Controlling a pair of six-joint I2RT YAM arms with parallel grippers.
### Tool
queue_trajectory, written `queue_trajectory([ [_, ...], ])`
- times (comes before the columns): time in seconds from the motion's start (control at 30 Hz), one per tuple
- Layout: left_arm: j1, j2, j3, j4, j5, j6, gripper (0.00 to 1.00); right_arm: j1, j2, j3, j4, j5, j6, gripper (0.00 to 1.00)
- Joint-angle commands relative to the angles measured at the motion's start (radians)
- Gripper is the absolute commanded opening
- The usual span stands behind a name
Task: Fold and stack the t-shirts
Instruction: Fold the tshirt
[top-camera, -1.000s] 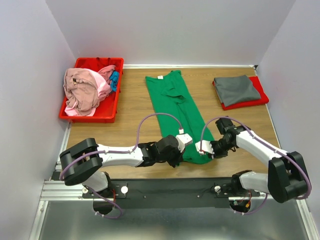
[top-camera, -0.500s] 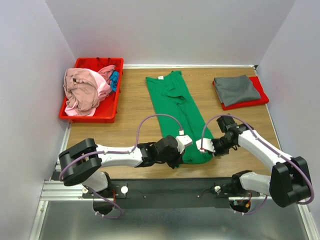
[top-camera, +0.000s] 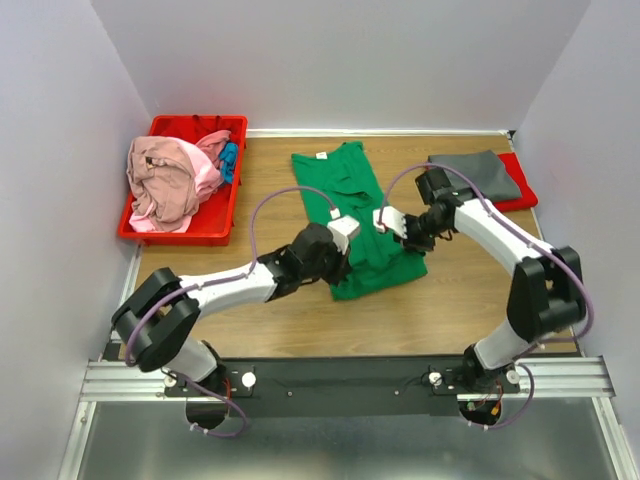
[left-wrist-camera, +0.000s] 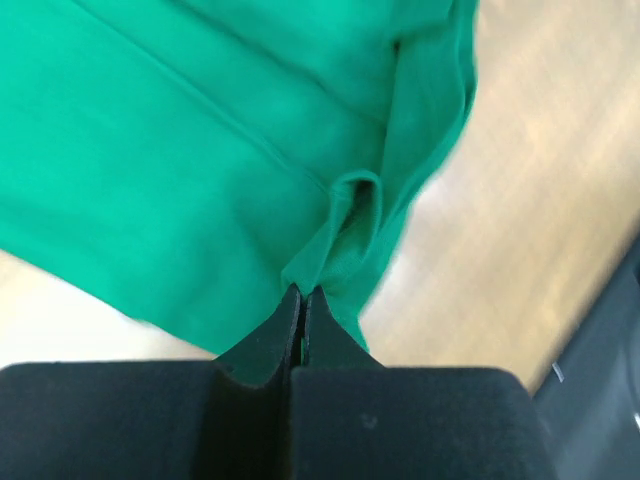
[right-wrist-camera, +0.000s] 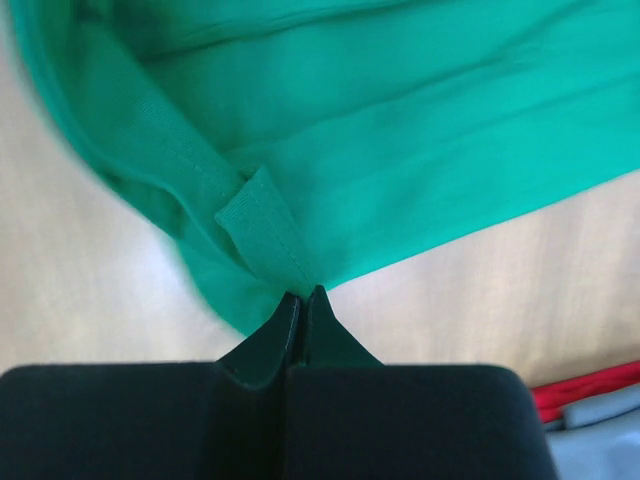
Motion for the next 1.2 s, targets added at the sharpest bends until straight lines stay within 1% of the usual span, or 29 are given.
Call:
queue_trajectory([
  [0.0, 0.096, 0.068, 0.1, 0.012, 0.031, 0.063, 0.0, 0.001, 0.145, 0.14, 0.099, 0.031, 0.12, 0.0],
  [0.07, 0.153, 0.114, 0.151, -0.003, 0.048, 0.091, 0.0, 0.001, 0.235, 0.234, 0.115, 0.034, 0.155, 0.0],
  [0.1, 0.153, 0.129, 0.166, -0.008, 0.054, 0.098, 0.0, 0.001, 0.263, 0.265, 0.119, 0.036, 0.165, 0.0],
  [0.2, 0.242, 0.192, 0.209, -0.02, 0.079, 0.132, 0.0, 0.0, 0.365, 0.372, 0.129, 0.039, 0.197, 0.0],
  [0.37, 0.316, 0.267, 0.275, -0.052, 0.097, 0.186, 0.0, 0.001, 0.508, 0.539, 0.141, 0.031, 0.255, 0.0],
  [0.5, 0.348, 0.321, 0.332, -0.075, 0.102, 0.213, 0.0, 0.0, 0.568, 0.619, 0.149, 0.039, 0.286, 0.0],
  [0.63, 0.371, 0.362, 0.389, -0.095, 0.113, 0.229, 0.0, 0.001, 0.625, 0.668, 0.152, 0.039, 0.306, 0.0],
  [0.77, 0.386, 0.379, 0.418, -0.112, 0.114, 0.238, 0.0, 0.001, 0.645, 0.693, 0.159, 0.045, 0.318, 0.0],
  [1.17, 0.411, 0.405, 0.461, -0.123, 0.111, 0.244, 0.0, 0.001, 0.679, 0.748, 0.172, 0.06, 0.346, 0.0],
])
